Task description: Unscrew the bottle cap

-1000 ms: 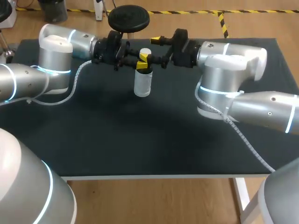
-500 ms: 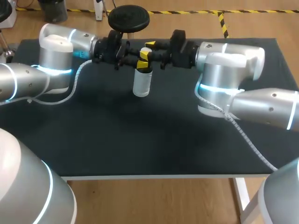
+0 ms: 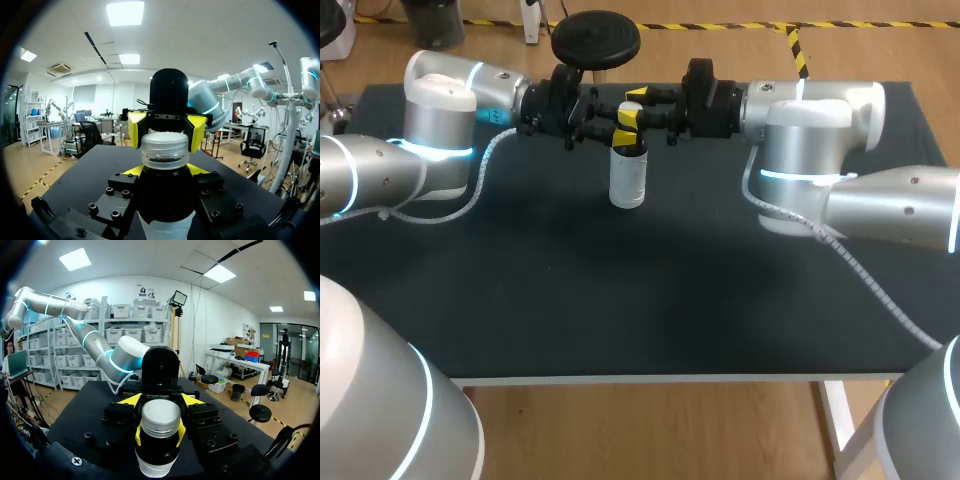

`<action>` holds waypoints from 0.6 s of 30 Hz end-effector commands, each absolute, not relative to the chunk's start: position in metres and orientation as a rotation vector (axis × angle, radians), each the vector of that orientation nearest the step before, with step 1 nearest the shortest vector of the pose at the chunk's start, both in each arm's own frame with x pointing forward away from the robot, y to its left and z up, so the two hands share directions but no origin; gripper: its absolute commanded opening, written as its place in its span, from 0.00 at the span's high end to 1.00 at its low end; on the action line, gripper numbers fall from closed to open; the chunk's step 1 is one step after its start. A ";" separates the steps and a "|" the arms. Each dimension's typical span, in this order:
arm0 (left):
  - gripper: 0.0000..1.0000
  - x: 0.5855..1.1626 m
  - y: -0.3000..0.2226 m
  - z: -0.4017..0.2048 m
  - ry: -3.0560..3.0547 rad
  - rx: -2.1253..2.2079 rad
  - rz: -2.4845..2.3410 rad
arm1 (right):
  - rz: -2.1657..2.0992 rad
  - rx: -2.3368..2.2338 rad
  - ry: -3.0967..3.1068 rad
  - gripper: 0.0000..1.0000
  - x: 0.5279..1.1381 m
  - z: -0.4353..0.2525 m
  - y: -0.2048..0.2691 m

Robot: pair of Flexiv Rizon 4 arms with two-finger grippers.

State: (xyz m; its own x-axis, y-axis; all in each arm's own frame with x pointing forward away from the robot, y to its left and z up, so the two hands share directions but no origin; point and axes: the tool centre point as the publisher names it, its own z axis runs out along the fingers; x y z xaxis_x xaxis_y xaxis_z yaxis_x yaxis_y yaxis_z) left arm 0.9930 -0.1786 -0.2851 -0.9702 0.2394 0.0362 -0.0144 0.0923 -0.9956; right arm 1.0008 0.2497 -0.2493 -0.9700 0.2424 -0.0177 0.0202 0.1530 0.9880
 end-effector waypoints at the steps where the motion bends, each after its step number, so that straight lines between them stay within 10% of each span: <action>1: 1.00 0.991 -0.178 -0.285 -2.168 -0.234 1.983 | 2.025 0.018 2.418 1.00 1.016 -0.249 0.248; 18: 1.00 0.991 -0.178 -0.285 -2.168 -0.234 1.983 | 2.203 -0.528 2.602 1.00 1.007 -0.248 0.251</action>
